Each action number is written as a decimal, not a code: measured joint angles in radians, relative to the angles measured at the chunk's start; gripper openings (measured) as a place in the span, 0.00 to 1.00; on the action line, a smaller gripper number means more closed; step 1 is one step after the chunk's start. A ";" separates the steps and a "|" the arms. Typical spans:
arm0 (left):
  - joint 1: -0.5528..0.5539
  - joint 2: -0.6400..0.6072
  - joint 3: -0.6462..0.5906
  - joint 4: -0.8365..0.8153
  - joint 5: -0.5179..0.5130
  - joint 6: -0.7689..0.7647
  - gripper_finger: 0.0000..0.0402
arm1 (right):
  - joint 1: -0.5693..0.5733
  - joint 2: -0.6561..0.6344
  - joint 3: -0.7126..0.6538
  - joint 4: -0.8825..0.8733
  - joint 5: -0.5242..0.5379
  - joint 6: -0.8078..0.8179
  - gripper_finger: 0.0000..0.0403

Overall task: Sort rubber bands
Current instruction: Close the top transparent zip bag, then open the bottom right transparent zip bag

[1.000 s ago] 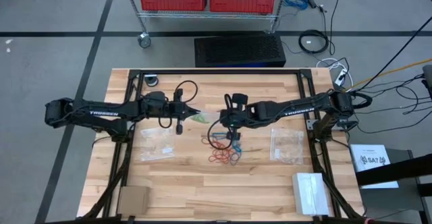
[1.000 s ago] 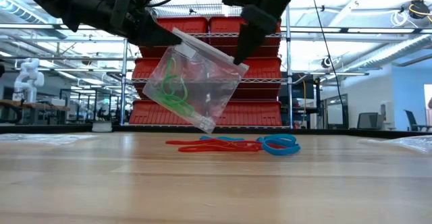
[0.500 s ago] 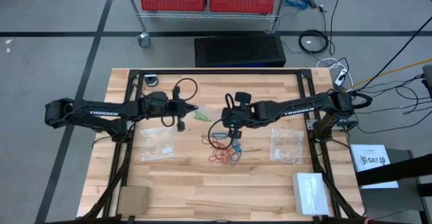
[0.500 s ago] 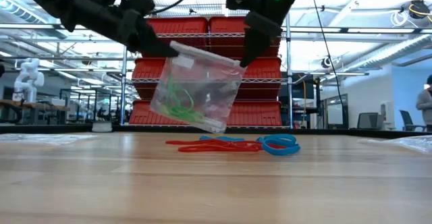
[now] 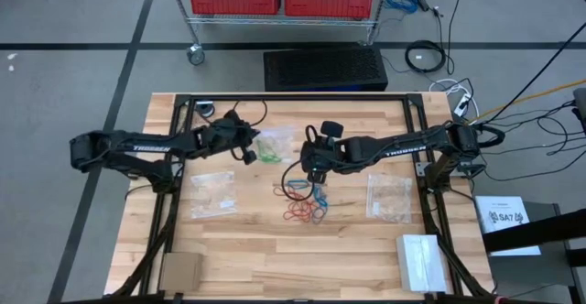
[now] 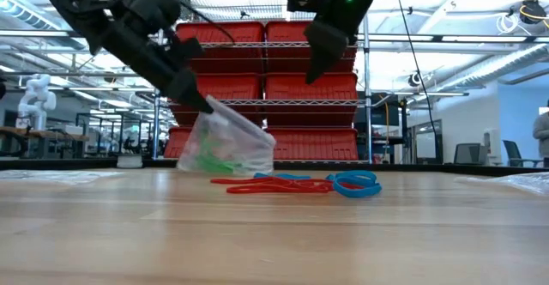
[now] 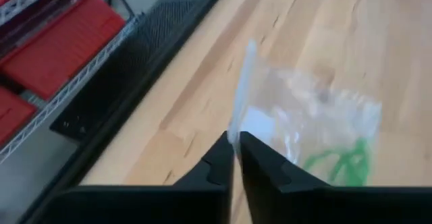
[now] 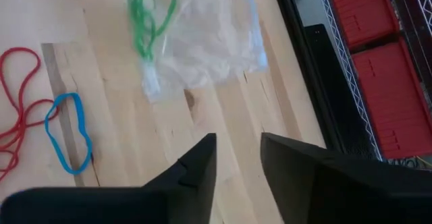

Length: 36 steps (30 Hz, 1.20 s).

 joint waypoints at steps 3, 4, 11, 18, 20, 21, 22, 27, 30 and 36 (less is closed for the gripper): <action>0.009 0.056 0.000 0.029 -0.001 -0.002 0.19 | 0.000 0.000 0.000 0.000 -0.006 0.007 0.33; 0.011 0.067 0.000 0.036 -0.005 -0.002 0.22 | 0.000 0.000 0.000 0.000 -0.006 0.014 0.34; 0.004 0.028 0.017 0.042 -0.022 -0.003 0.42 | 0.000 0.000 0.000 0.000 -0.008 0.020 0.44; -0.080 -0.103 0.038 -0.117 -0.023 0.045 0.45 | 0.000 0.000 0.001 -0.046 -0.076 0.020 0.49; -0.122 -0.137 0.039 -0.167 -0.023 0.045 0.44 | 0.000 0.000 0.002 -0.107 -0.145 0.028 0.49; -0.144 -0.152 0.039 -0.189 -0.023 0.041 0.44 | 0.000 0.000 0.002 -0.153 -0.178 0.037 0.49; -0.165 -0.161 0.039 -0.194 -0.023 0.032 0.44 | 0.003 0.000 0.002 -0.207 -0.210 0.052 0.49; -0.239 -0.191 0.039 -0.181 -0.065 0.022 0.44 | 0.049 0.000 0.001 -0.494 -0.243 0.242 0.42; -0.261 -0.191 0.039 -0.173 -0.090 0.022 0.44 | 0.103 -0.001 -0.030 -0.560 -0.216 0.331 0.37; -0.266 -0.191 0.039 -0.177 -0.109 0.025 0.44 | 0.245 -0.008 -0.162 -0.561 -0.225 0.454 0.28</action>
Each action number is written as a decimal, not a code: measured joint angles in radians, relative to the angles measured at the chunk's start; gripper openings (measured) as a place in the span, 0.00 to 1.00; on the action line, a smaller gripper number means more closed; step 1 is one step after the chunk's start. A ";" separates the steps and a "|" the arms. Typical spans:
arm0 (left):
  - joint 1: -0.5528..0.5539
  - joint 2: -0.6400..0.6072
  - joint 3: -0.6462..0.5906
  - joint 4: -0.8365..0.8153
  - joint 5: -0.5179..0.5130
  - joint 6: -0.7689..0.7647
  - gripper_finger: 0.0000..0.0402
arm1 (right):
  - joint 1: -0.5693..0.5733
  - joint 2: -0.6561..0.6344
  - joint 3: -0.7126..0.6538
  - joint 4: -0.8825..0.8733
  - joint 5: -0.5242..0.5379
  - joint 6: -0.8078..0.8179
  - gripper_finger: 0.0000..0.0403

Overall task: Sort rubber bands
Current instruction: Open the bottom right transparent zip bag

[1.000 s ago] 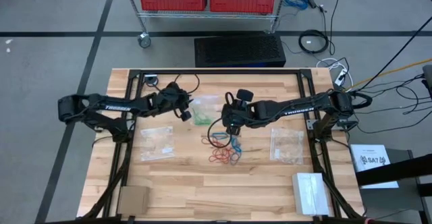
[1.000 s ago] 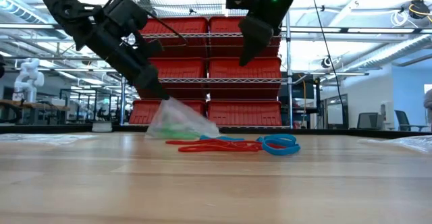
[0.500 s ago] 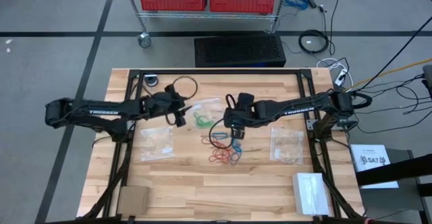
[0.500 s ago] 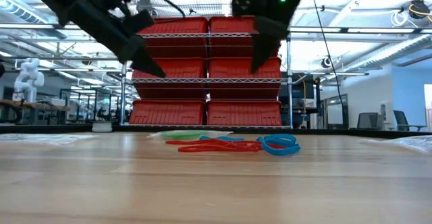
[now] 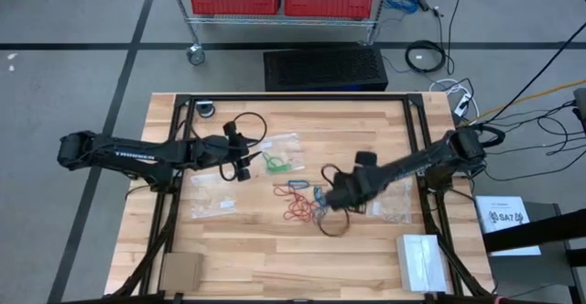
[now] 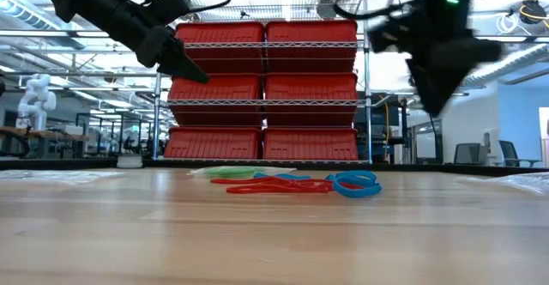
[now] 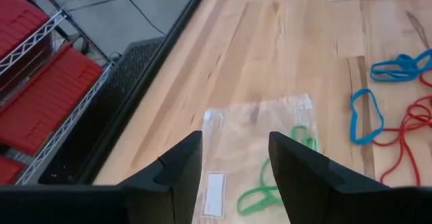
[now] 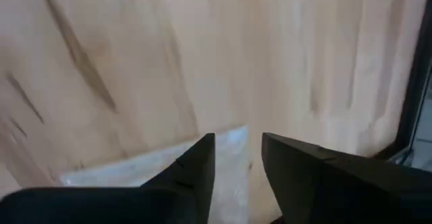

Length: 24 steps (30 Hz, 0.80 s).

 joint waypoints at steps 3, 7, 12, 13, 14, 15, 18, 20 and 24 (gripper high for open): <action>0.000 0.000 0.000 0.001 -0.005 0.005 0.44 | 0.057 -0.001 -0.097 0.039 0.000 0.091 0.22; 0.001 0.000 0.000 0.005 -0.007 0.006 0.44 | 0.078 0.000 -0.234 0.106 -0.040 0.235 0.14; 0.001 0.000 0.000 0.021 -0.007 0.006 0.44 | 0.005 0.000 -0.348 0.150 -0.081 0.427 0.03; 0.001 0.000 0.000 0.024 -0.007 0.006 0.44 | -0.017 0.000 -0.363 0.173 -0.082 0.445 0.02; 0.001 0.000 0.000 0.025 -0.007 0.006 0.44 | -0.042 0.000 -0.375 0.208 -0.093 0.452 0.01; 0.001 0.000 0.000 0.025 -0.007 0.006 0.44 | -0.067 0.000 -0.385 0.249 -0.113 0.454 0.01; 0.001 0.000 0.000 0.023 -0.007 0.004 0.44 | -0.134 -0.007 -0.407 0.340 -0.132 0.360 0.01; 0.001 0.000 0.000 0.023 -0.007 0.004 0.44 | -0.167 -0.008 -0.404 0.413 -0.098 0.262 0.00; 0.001 0.000 0.000 0.022 -0.007 0.004 0.44 | -0.201 -0.002 -0.379 0.479 -0.002 0.073 0.00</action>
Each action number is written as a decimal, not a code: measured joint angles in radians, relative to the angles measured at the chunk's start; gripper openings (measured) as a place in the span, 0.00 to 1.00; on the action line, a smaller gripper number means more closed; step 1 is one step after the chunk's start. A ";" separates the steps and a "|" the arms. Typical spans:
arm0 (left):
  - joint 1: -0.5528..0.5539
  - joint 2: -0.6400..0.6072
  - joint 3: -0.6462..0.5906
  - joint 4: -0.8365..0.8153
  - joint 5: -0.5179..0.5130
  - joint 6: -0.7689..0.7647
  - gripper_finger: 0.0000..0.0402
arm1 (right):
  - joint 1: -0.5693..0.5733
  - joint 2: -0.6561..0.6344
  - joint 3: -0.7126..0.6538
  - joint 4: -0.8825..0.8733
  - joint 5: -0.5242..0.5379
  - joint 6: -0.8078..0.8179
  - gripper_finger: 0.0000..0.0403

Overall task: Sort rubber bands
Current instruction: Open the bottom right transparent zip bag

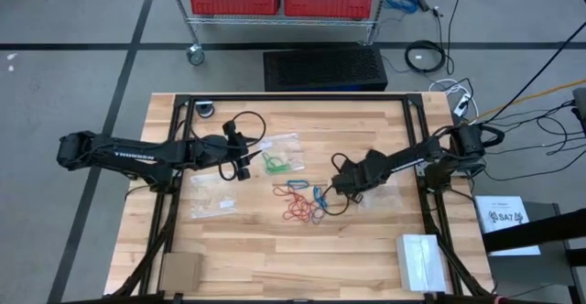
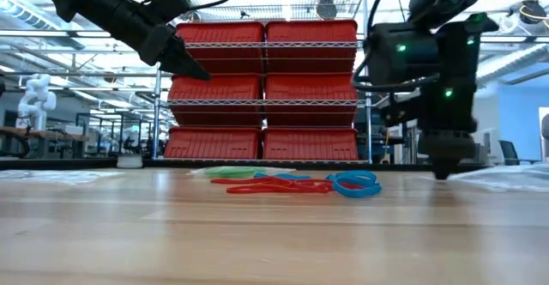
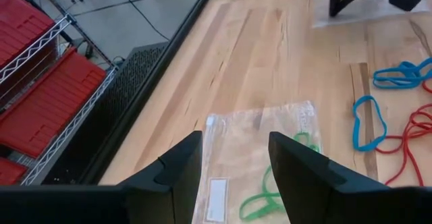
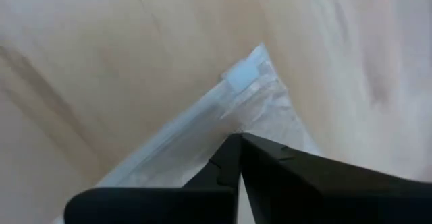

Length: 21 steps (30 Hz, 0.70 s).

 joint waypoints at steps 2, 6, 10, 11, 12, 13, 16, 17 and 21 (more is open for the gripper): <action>0.000 0.000 0.000 0.000 0.000 0.000 0.44 | -0.007 0.002 0.018 0.064 0.021 -0.131 0.00; 0.000 0.000 0.000 0.000 0.000 -0.001 0.44 | -0.005 0.004 0.053 0.207 0.018 -0.362 0.00; 0.000 0.000 0.000 0.000 0.000 -0.006 0.44 | -0.006 0.004 0.122 0.218 0.027 -0.442 0.00; 0.000 0.000 0.000 0.000 0.000 -0.007 0.44 | -0.006 0.004 0.142 0.204 0.027 -0.442 0.00; 0.000 0.000 0.000 0.000 -0.001 -0.007 0.44 | -0.003 0.004 0.160 0.195 0.026 -0.433 0.00; 0.000 0.000 0.000 -0.001 -0.001 -0.007 0.44 | 0.001 0.003 0.176 0.191 0.023 -0.408 0.00; 0.000 0.000 0.000 0.000 -0.001 -0.008 0.44 | 0.013 0.003 0.200 0.180 -0.047 -0.312 0.01; 0.000 0.000 0.000 -0.001 -0.002 -0.008 0.44 | 0.020 0.004 0.200 0.179 -0.069 -0.284 0.03; 0.000 0.000 0.000 -0.001 -0.003 -0.009 0.44 | 0.059 0.016 0.182 0.153 -0.077 -0.169 0.14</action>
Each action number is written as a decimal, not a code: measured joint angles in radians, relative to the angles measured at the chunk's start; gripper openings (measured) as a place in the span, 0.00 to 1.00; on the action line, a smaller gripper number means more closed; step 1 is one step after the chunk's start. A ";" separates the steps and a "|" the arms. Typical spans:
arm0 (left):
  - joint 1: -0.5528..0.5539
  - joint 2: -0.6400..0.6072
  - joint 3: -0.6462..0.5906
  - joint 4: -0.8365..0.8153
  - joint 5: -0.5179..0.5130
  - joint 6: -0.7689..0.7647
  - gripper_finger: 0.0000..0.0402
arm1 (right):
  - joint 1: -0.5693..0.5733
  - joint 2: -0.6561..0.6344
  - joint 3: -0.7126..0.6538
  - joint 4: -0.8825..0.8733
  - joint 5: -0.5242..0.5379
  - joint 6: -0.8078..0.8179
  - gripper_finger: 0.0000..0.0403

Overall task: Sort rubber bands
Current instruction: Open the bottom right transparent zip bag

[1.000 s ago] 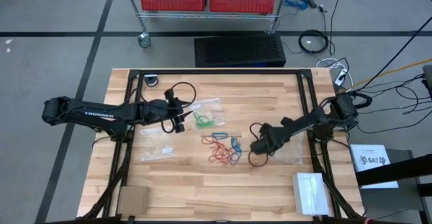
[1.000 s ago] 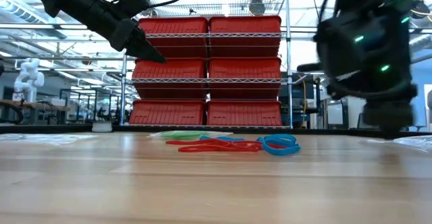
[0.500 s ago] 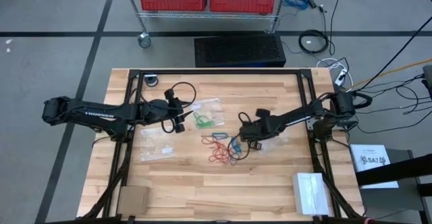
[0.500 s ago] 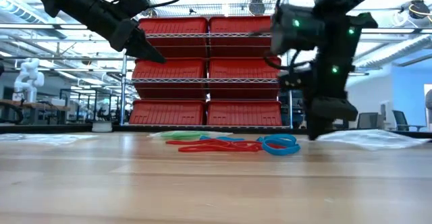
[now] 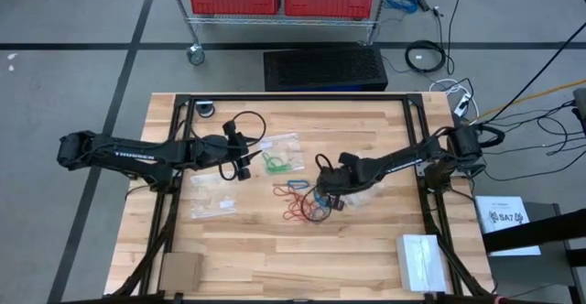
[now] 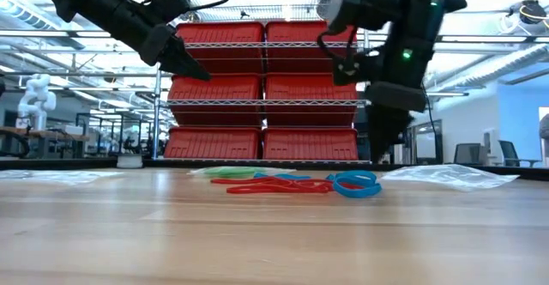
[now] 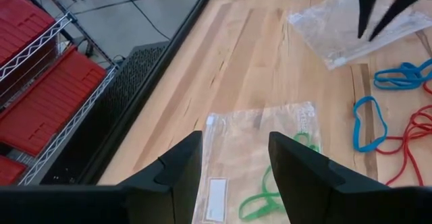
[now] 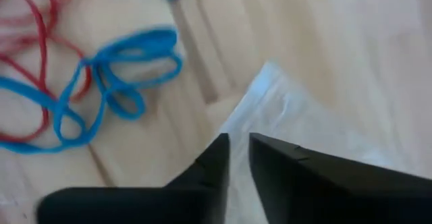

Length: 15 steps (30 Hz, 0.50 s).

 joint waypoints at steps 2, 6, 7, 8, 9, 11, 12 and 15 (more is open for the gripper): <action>0.000 0.000 0.000 0.000 0.000 -0.001 0.44 | 0.020 0.009 -0.011 -0.001 0.001 0.051 0.21; 0.000 0.000 0.000 0.001 -0.001 -0.002 0.44 | 0.053 0.028 -0.016 -0.001 0.003 0.100 0.34; 0.000 0.000 0.000 0.000 -0.001 -0.002 0.44 | 0.060 0.035 -0.016 -0.001 0.003 0.101 0.37; 0.000 0.000 0.000 0.000 -0.001 -0.002 0.44 | 0.065 0.040 -0.016 0.000 0.003 0.105 0.38; 0.000 0.000 0.000 0.001 -0.001 -0.002 0.44 | 0.068 0.046 -0.016 0.003 0.004 0.112 0.40; 0.000 0.000 0.000 0.000 -0.001 -0.002 0.44 | 0.071 0.059 -0.016 0.000 0.005 0.120 0.40; 0.000 0.000 0.000 0.000 -0.001 -0.002 0.44 | 0.071 0.067 -0.016 0.000 0.006 0.122 0.39; 0.000 0.000 0.000 0.000 -0.001 -0.002 0.44 | 0.069 0.080 -0.014 -0.003 0.009 0.120 0.31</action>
